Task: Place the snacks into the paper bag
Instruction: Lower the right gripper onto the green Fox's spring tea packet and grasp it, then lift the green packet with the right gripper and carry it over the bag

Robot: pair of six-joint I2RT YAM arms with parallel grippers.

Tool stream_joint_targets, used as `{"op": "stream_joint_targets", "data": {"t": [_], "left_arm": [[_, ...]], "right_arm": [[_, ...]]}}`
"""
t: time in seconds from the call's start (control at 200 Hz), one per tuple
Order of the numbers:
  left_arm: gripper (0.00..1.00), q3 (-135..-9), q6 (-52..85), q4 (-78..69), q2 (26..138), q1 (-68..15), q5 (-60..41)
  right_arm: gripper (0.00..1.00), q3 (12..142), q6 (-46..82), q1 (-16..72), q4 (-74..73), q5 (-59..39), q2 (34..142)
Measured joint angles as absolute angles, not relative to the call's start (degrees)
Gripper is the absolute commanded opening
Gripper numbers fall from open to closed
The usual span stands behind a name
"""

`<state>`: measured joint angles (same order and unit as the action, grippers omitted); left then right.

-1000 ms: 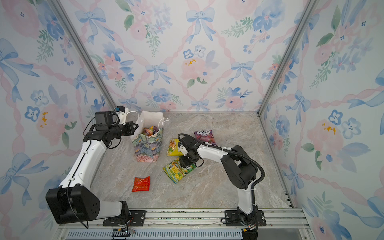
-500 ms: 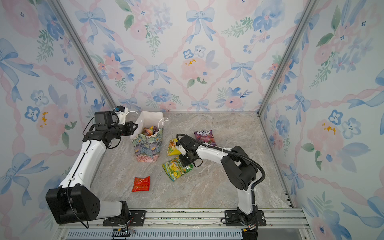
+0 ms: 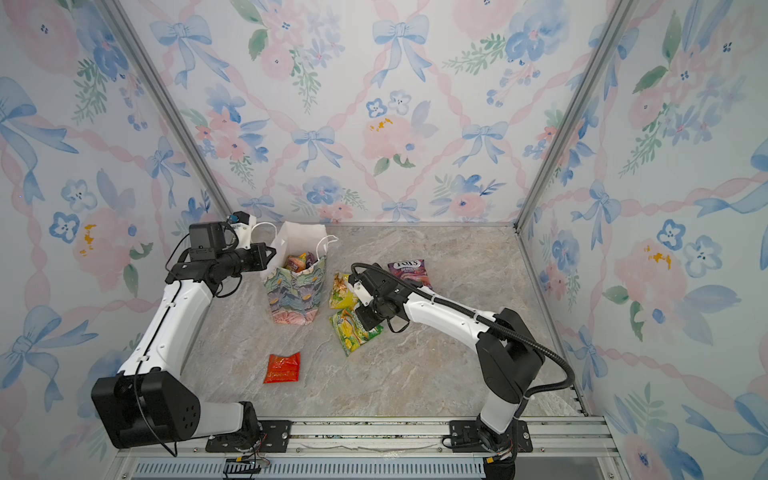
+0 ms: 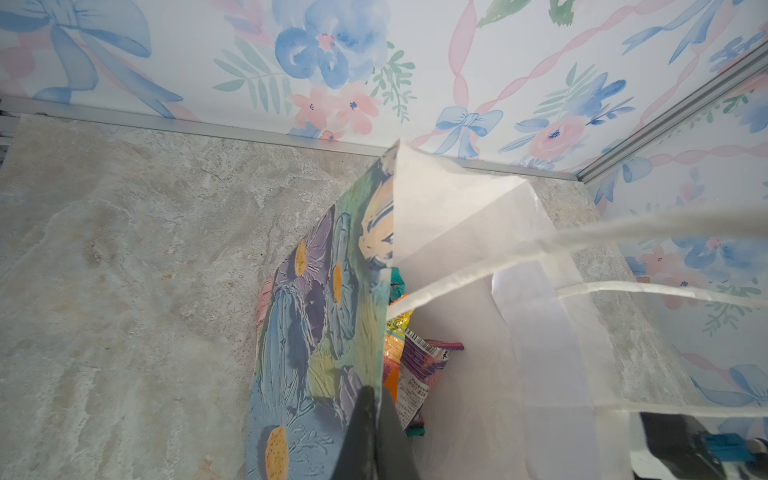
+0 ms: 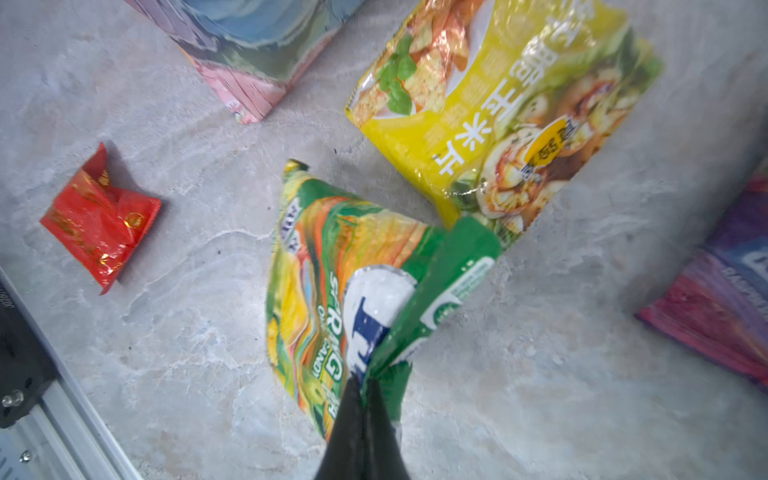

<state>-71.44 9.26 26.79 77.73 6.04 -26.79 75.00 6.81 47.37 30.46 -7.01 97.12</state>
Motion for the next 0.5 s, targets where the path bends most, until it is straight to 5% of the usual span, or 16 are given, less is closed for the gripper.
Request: {"op": "stream_joint_targets", "data": {"t": [0.495], "left_arm": [[0.0,-71.44,9.23,26.79,77.73,6.09,-26.79]], "right_arm": [[0.0,77.84,5.28,47.35,36.1,-2.26,87.59]]}}
